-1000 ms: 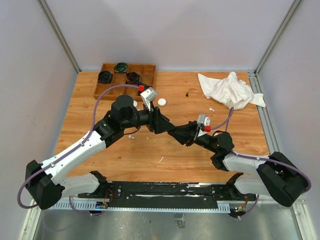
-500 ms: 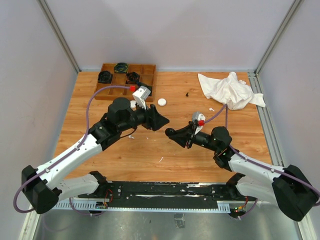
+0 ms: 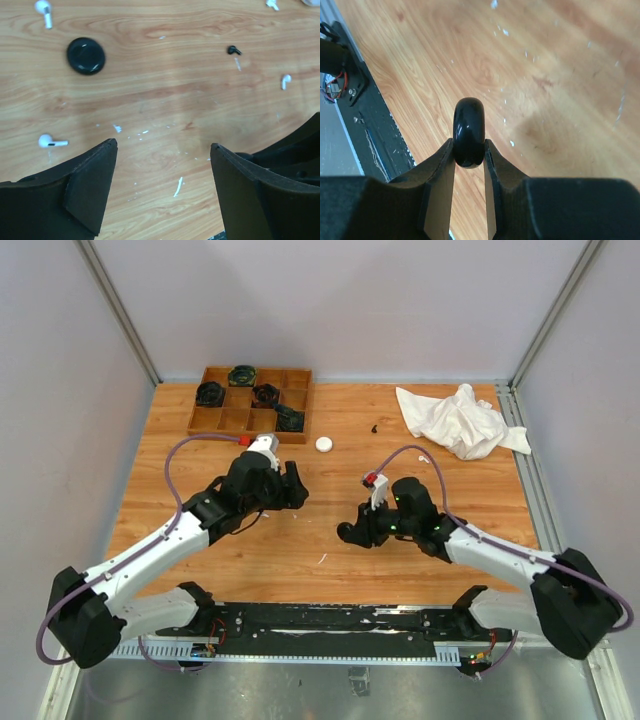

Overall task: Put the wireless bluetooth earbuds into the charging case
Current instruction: Place the charging case at the center of the board.

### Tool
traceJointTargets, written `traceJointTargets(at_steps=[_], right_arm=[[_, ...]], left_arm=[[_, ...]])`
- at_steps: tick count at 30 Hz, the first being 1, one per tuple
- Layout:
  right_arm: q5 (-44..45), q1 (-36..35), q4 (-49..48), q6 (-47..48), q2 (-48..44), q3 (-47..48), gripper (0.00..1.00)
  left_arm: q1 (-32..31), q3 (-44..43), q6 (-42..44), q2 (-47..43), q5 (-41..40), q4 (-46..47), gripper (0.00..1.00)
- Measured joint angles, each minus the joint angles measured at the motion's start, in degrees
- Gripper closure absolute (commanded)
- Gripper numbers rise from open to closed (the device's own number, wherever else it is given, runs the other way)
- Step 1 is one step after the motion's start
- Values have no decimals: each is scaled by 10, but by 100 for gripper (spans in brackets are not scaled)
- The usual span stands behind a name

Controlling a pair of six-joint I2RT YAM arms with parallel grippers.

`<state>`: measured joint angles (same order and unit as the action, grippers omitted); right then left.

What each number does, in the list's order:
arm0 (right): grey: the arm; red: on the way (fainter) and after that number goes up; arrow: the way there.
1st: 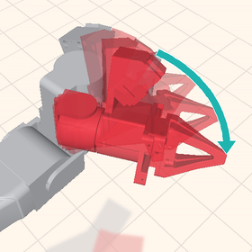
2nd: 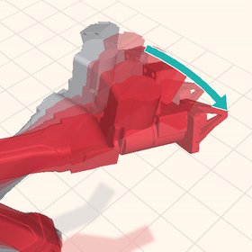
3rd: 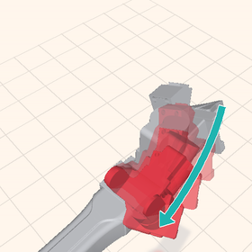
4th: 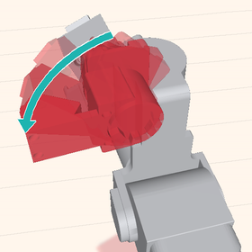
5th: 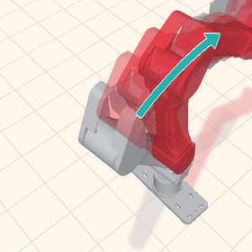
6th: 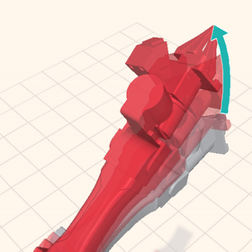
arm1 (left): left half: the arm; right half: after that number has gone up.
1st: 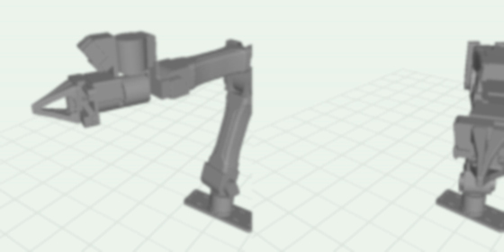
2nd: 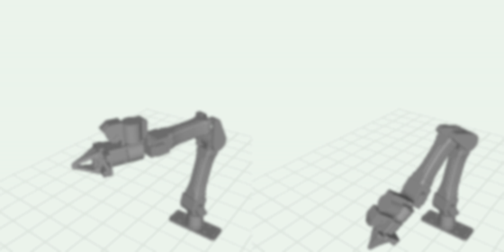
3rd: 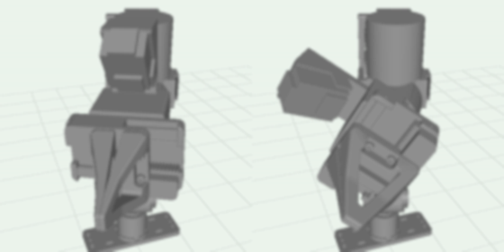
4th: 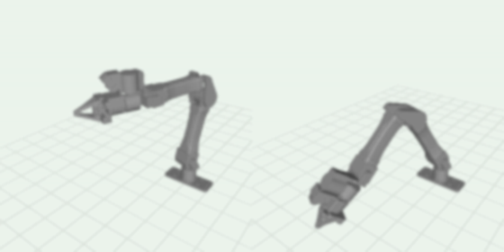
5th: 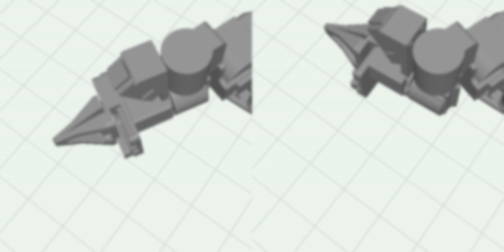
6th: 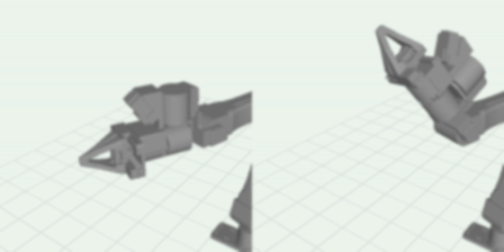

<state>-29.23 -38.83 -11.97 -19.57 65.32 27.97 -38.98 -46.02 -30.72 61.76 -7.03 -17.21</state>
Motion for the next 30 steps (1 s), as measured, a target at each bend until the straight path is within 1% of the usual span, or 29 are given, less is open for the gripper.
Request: traceJointTargets(at_steps=[4, 5, 9, 16, 19, 22, 24, 30], right_arm=[[-15, 0, 44, -29, 81, 30, 86], [-20, 0, 51, -35, 101, 40, 86], [-35, -7, 66, -53, 162, 73, 81], [-45, -9, 78, -70, 226, 82, 71], [-53, -11, 79, -74, 231, 85, 62], [-48, -10, 95, -76, 230, 85, 56], [-45, -11, 101, -75, 225, 85, 51], [-12, -10, 140, -70, 191, 83, 44]], left_arm=[[12, 20, -19, -8, -33, -10, 3], [16, 29, -24, -15, -38, -11, 1], [39, 65, -52, -56, -47, -15, 1], [76, 101, -86, -111, -47, -9, 2], [77, 101, -94, -104, -47, -9, 4], [77, 101, -96, -91, -47, -8, 4], [77, 100, -96, -81, -46, -8, 4], [77, 87, -92, -39, -43, -5, 8]])
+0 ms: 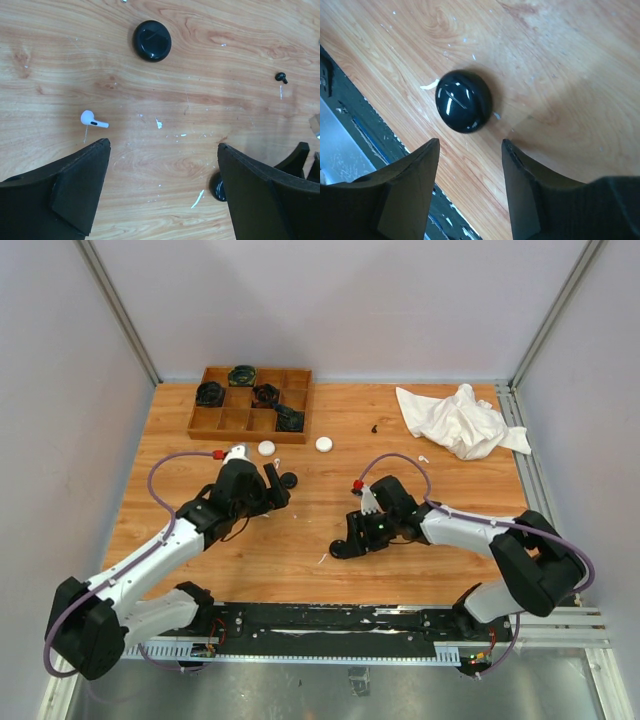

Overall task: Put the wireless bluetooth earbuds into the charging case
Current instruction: Place the charging case at the center of the board, then pick up the charging case at the center of the board.

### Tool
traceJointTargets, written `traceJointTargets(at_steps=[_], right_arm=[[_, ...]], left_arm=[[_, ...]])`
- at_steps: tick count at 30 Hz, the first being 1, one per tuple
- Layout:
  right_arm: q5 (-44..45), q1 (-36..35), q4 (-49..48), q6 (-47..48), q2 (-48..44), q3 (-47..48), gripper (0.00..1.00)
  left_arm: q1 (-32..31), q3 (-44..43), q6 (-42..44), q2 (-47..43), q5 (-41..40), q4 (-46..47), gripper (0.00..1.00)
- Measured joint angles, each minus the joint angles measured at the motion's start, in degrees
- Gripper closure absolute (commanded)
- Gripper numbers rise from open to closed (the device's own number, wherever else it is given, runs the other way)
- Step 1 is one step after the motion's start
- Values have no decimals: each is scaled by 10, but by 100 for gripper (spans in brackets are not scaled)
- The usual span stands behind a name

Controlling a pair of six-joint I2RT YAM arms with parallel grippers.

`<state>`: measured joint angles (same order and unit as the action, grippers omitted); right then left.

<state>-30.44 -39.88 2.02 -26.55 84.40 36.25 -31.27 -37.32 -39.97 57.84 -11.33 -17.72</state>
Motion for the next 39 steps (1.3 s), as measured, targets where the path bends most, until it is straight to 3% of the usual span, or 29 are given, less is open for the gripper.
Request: traceJointTargets(at_steps=[5, 13, 20, 29, 39], right_arm=[[18, 9, 39, 17, -42, -3, 37], [30, 93, 65, 52, -151, -28, 25], [67, 122, 69, 94, -225, -33, 21], [107, 132, 48, 128, -269, -58, 15], [132, 152, 20, 138, -309, -74, 14]], left_arm=[[0, -32, 9, 52, 3, 1, 11], [0, -91, 23, 157, 3, 7, 13], [-1, -173, 33, 290, -30, 14, 15], [-1, -257, -62, 431, -107, 8, 18], [-1, -300, -119, 497, -149, -10, 35]])
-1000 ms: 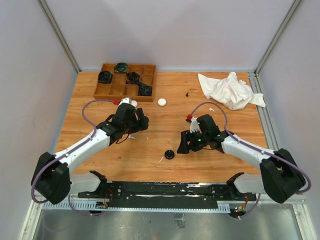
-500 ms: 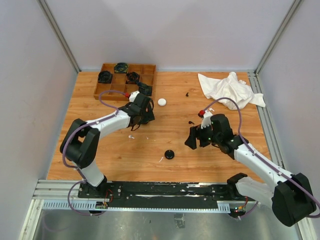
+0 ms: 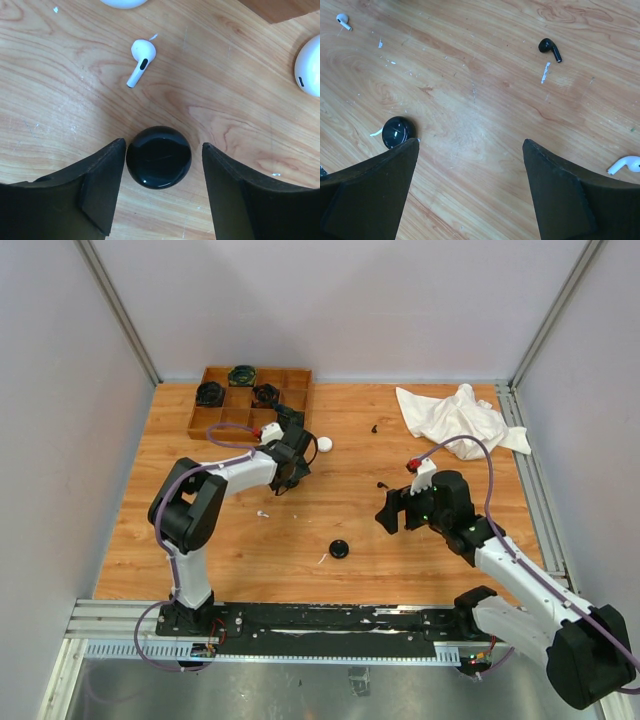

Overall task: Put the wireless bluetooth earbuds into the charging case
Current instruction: Pick up the charging case at the center of the board.

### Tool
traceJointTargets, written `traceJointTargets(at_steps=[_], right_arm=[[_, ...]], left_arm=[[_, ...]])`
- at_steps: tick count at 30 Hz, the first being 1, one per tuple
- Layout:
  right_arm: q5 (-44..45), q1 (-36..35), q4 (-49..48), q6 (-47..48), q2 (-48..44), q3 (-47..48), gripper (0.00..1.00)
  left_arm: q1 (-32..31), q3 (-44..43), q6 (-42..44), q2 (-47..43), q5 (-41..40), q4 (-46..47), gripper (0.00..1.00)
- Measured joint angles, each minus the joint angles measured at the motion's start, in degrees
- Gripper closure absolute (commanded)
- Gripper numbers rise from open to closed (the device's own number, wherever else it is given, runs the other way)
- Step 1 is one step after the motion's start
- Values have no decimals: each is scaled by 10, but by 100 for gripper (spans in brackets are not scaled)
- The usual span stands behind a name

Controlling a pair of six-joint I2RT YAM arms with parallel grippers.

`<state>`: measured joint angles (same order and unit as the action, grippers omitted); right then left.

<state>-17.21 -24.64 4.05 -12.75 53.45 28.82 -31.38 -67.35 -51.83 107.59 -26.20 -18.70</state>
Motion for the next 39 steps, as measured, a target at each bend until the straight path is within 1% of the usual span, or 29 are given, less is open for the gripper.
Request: traceJointTargets(at_steps=[5, 10, 14, 20, 24, 28, 33, 39], right_arm=[[3, 3, -4, 4, 0, -1, 14], [2, 3, -11, 4, 2, -1, 15], [-10, 3, -21, 3, 9, -1, 15], [-39, 3, -28, -3, 30, 1, 16], [-58, 3, -15, -5, 49, 30, 16], [-73, 3, 9, -4, 62, 75, 16], [-100, 3, 33, -6, 75, 118, 17], [-127, 3, 70, -10, 91, 166, 19]], left_arm=[[0, -2, -3, 3, -6, -4, 47], [-4, 1, 6, 2, -7, 0, 55], [-13, 18, 27, -9, -9, 13, 57], [-59, 72, 85, -53, -16, 32, 58], [-101, 121, 141, -110, -30, 76, 59], [-124, 166, 194, -179, -35, 134, 61], [-145, 229, 277, -256, -35, 236, 61], [-176, 289, 371, -317, -11, 342, 61]])
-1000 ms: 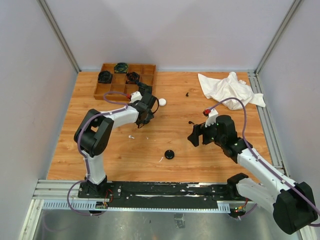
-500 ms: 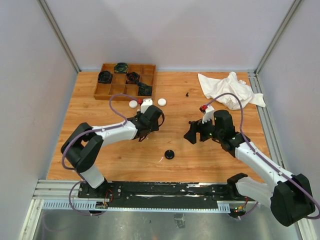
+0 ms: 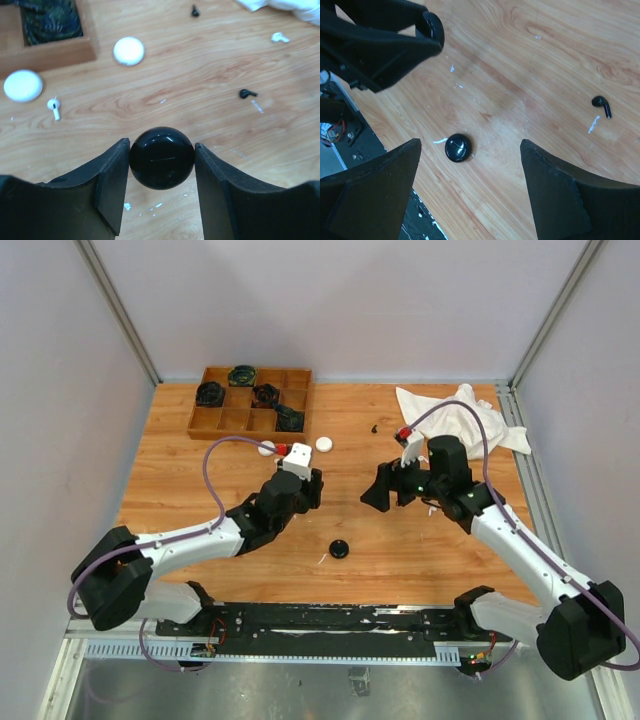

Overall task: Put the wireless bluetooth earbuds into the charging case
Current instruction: Pick up the charging case at the center of the board.

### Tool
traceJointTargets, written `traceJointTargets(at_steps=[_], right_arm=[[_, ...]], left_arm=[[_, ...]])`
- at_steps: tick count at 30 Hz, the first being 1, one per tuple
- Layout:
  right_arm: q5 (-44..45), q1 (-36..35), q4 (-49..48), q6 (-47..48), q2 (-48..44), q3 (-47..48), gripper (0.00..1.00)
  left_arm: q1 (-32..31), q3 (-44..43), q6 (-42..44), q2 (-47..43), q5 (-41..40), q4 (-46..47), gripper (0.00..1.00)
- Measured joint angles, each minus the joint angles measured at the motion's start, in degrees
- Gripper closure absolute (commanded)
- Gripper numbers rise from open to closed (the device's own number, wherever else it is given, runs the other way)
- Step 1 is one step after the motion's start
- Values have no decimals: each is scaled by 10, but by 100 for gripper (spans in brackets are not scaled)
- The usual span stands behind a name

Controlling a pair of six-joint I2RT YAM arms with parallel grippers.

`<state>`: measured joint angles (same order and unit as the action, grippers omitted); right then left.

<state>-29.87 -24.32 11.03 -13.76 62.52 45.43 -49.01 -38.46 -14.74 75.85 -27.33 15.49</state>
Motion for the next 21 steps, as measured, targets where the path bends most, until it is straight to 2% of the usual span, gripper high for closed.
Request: traceJointTargets(at_steps=[10, 21], right_arm=[[-47, 0, 40, -10, 42, 94, 23], [-82, -43, 73, -15, 102, 183, 29]], left_arm=[[-45, 82, 130, -88, 66, 166, 62], [-54, 167, 233, -119, 160, 312, 61]])
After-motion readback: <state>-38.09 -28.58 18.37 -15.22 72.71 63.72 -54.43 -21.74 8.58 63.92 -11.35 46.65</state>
